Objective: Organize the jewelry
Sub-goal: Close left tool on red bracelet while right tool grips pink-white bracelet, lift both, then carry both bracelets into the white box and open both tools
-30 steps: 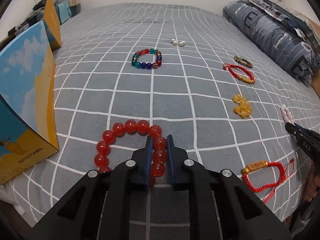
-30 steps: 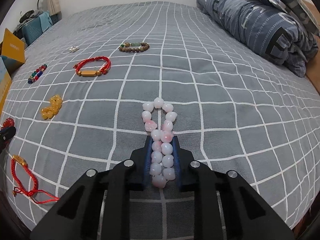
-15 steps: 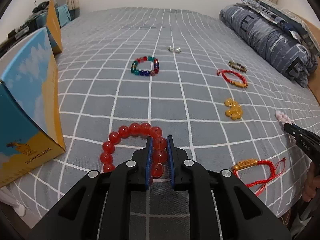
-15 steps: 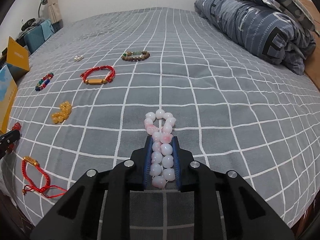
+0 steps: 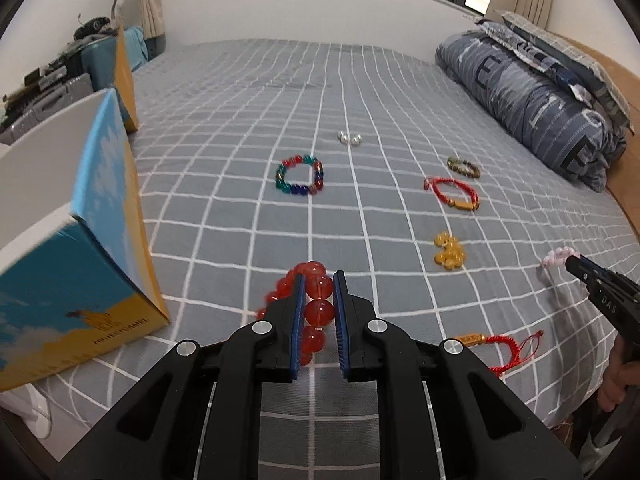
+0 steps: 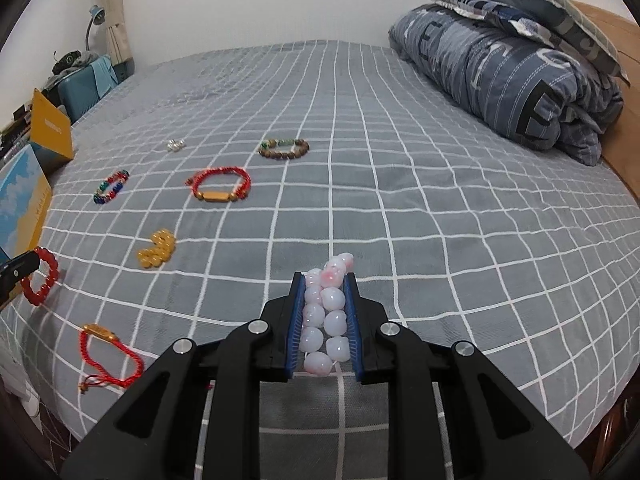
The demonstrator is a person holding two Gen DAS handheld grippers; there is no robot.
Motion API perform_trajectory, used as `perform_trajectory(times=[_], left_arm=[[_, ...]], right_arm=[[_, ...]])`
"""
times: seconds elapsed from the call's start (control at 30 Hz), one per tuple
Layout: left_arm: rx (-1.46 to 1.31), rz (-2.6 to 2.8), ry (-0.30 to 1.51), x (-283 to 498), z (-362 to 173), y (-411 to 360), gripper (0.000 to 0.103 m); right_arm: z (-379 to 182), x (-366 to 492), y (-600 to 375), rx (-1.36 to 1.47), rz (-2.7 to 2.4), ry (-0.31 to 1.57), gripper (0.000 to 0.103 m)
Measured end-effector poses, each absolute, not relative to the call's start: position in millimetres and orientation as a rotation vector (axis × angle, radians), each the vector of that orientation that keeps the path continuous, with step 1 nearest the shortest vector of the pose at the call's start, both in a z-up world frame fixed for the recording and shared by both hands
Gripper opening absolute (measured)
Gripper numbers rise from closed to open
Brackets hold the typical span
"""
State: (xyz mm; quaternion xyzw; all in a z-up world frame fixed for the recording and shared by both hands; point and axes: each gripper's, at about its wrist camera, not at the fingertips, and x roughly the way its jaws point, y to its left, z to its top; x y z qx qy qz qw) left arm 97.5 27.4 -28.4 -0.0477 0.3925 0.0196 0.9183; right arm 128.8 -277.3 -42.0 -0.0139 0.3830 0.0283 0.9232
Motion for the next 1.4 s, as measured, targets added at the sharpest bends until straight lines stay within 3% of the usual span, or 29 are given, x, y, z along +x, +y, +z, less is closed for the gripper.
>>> perform_trajectory(times=[0.87, 1.4], left_arm=[[-0.089, 0.048, 0.657, 50, 36, 41, 0.013], [-0.102, 0.127, 0.585, 30, 85, 100, 0.013]], right_arm=[[14, 84, -243, -0.067, 0.051, 0.675, 0.019], [61, 89, -167, -0.098, 0.155, 0.603, 0.019]])
